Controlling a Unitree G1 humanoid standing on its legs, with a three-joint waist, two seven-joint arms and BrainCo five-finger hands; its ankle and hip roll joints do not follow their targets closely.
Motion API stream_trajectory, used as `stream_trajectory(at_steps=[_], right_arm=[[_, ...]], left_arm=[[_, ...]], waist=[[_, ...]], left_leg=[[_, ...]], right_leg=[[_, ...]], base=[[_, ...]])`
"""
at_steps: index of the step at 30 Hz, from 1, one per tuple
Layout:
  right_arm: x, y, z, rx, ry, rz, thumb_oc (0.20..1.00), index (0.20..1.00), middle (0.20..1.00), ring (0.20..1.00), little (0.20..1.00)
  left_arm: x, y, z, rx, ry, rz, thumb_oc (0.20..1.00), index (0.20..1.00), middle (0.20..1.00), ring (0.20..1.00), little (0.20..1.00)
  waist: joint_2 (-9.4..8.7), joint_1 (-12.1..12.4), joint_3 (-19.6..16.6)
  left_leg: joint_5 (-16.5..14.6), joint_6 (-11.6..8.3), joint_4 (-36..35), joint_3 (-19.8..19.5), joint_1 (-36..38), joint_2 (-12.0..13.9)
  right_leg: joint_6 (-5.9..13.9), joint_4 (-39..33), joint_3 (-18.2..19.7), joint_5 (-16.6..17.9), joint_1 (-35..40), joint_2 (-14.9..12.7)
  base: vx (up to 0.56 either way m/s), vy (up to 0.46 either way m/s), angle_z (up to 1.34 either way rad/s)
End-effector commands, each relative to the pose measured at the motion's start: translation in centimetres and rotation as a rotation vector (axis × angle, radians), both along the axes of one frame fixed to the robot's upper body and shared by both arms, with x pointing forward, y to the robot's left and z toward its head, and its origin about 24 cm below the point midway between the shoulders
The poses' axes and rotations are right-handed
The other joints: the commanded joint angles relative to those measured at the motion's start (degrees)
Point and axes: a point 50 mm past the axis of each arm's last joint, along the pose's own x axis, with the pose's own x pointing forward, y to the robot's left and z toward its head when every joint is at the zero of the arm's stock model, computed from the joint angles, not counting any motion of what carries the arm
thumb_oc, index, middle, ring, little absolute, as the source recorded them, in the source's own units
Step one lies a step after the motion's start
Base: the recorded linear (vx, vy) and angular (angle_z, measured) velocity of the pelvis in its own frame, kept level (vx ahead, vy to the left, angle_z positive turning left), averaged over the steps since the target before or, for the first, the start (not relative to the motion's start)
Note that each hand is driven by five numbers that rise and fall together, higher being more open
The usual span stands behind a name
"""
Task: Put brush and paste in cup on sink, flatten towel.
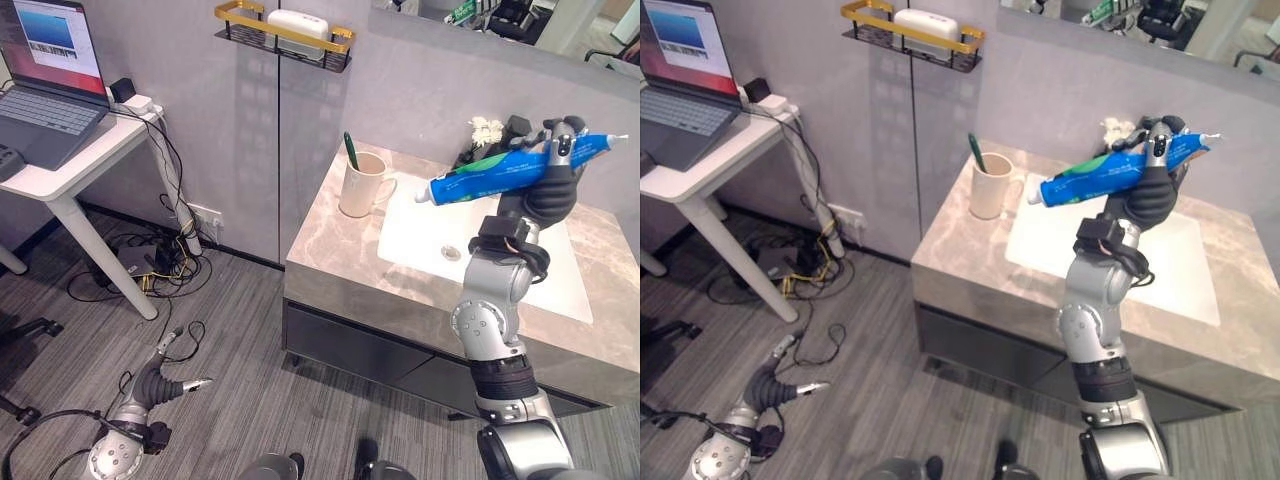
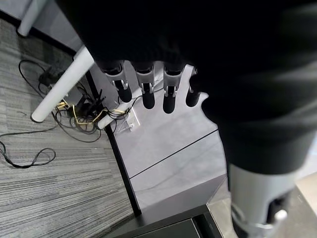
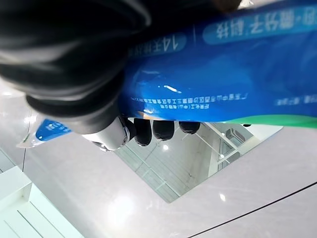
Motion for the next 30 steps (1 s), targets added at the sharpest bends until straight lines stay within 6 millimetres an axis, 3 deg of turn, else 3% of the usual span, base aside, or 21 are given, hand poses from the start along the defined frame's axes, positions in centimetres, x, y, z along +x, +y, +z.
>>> stream_trajectory(at_steps=[1, 7, 16, 23, 24, 25, 30], right_arm=[[-0.8, -1.1, 5.0, -0.075, -0.212, -0.097, 0.200, 0.200, 0.200, 0.200, 0.200], [-1.0, -2.1, 5.5, -0.087, -0.229, -0.135, 0.200, 0.200, 0.200, 0.200, 0.200], [-1.2, -2.2, 8.8, -0.193, -0.306, -0.165, 0.200, 0.200, 0.200, 0.200, 0.200], [1.0, -0.8, 10.5, -0.260, -0.263, -0.143, 0.200, 0.200, 0.200, 0.200, 0.200], [1.9, -0.4, 10.8, -0.291, -0.228, -0.146, 0.200, 0.200, 0.200, 0.200, 0.200], [4.1, 0.5, 10.6, -0.384, -0.123, -0.141, 0.200, 0.200, 0.200, 0.200, 0.200], [5.2, 0.5, 10.4, -0.442, -0.062, -0.156, 0.200, 0.200, 0.200, 0.200, 0.200]], left_arm=[[0.9, -0.4, 1.9, 0.008, -0.083, -0.055, 1.000, 1.000, 1.000, 1.000, 1.000], [1.1, -0.3, 1.3, 0.013, -0.079, -0.026, 1.000, 1.000, 1.000, 1.000, 1.000], [1.7, -0.4, 1.5, 0.009, -0.083, -0.042, 1.000, 1.000, 1.000, 1.000, 1.000], [1.0, 0.0, 0.8, -0.008, -0.031, -0.043, 1.000, 1.000, 1.000, 1.000, 1.000], [0.8, -0.1, 0.3, -0.010, -0.007, -0.054, 1.000, 1.000, 1.000, 1.000, 1.000], [0.7, -0.4, -0.3, -0.036, 0.025, -0.072, 1.000, 1.000, 1.000, 1.000, 1.000], [0.8, -0.7, -0.4, -0.046, 0.033, -0.092, 1.000, 1.000, 1.000, 1.000, 1.000]], waist=[[-2.32, -0.12, -1.42], [-3.55, -0.08, -3.11], [-4.45, 0.29, -3.77], [-5.24, 2.45, -3.90], [-5.28, 3.13, -3.96], [-5.13, 4.42, -4.12], [-5.07, 5.35, -4.11]], left_leg=[[-3.17, -1.12, -0.12, -1.11, 1.73, -1.24], [-4.13, -2.18, -0.95, -2.52, 1.46, 0.07], [-2.62, -3.92, -4.01, -5.80, 0.67, 1.90], [-0.83, -4.54, -6.56, -7.03, 0.23, 2.62], [-0.29, -4.74, -7.24, -7.42, 0.10, 2.79], [0.78, -5.24, -8.13, -8.13, -0.12, 3.03], [1.20, -5.57, -8.42, -8.67, -0.46, 3.20]], right_leg=[[0.54, -3.17, 1.47, 9.05, 1.12, 0.07], [-0.04, -4.19, 0.02, 7.49, 3.08, 1.29], [-0.32, -5.52, -3.41, 6.27, 3.90, 1.22], [-0.53, -7.61, -4.01, 6.48, 4.74, 1.58], [-0.62, -8.33, -4.26, 6.47, 5.06, 1.64], [-0.84, -9.72, -4.97, 6.57, 5.71, 1.78], [-0.83, -10.79, -5.86, 6.69, 6.30, 2.02]], base=[[0.09, -0.081, 0.46], [0.13, -0.105, 0.32], [0.09, -0.061, 0.19], [0.05, -0.029, 0.11], [0.08, -0.065, 0.08], [0.07, -0.057, 0.10], [0.02, -0.043, 0.15]])
